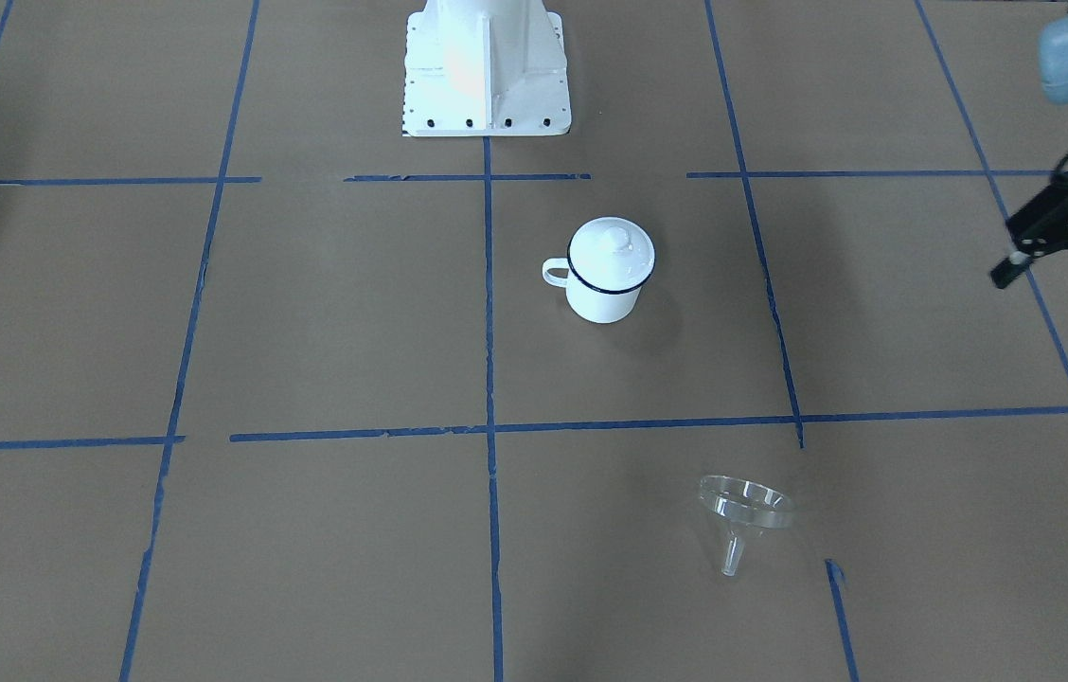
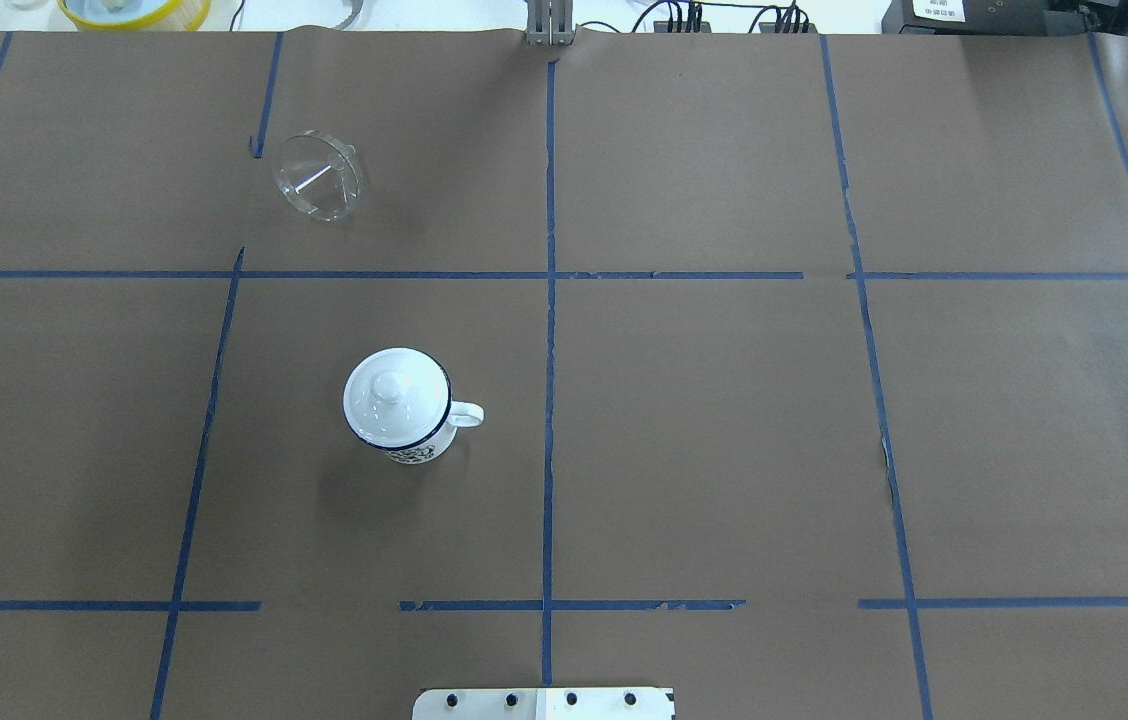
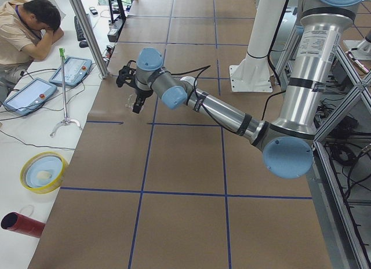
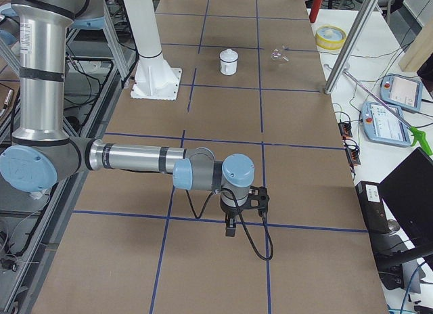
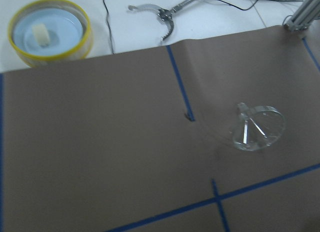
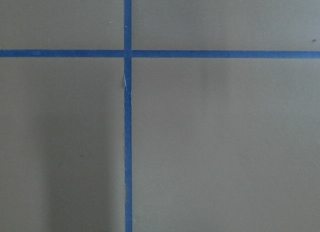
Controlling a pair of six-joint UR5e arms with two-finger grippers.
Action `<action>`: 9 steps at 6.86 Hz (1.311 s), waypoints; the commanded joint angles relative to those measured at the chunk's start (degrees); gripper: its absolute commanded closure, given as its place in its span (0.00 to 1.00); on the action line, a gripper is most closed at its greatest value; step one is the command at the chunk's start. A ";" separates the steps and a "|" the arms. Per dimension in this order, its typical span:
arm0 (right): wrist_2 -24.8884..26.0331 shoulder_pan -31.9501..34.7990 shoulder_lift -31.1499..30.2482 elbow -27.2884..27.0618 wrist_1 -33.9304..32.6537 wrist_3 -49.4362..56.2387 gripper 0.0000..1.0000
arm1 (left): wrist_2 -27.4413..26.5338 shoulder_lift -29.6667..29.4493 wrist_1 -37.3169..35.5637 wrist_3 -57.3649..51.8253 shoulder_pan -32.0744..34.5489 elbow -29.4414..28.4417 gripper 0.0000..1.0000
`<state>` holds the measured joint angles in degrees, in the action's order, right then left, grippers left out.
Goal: Place funnel on cup
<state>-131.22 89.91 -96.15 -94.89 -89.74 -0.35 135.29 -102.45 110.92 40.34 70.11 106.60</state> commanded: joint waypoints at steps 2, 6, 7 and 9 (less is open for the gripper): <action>0.00 0.00 0.00 -0.03 0.00 0.00 0.00 | -12.46 -14.46 -14.15 26.75 -22.23 2.56 0.00; 0.00 0.00 0.00 -0.03 0.00 0.00 0.00 | -24.79 -24.11 -29.96 37.70 -36.26 1.85 0.00; 0.00 0.00 0.00 -0.03 0.00 0.00 0.00 | -25.25 -23.68 -30.23 38.14 -37.40 1.77 0.00; 0.00 0.00 0.00 -0.03 0.00 0.00 0.00 | -26.47 -22.63 -30.41 38.50 -37.68 1.94 0.00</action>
<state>-131.22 89.91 -96.15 -94.92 -89.74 -0.35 109.75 -125.84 80.67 78.63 32.71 108.44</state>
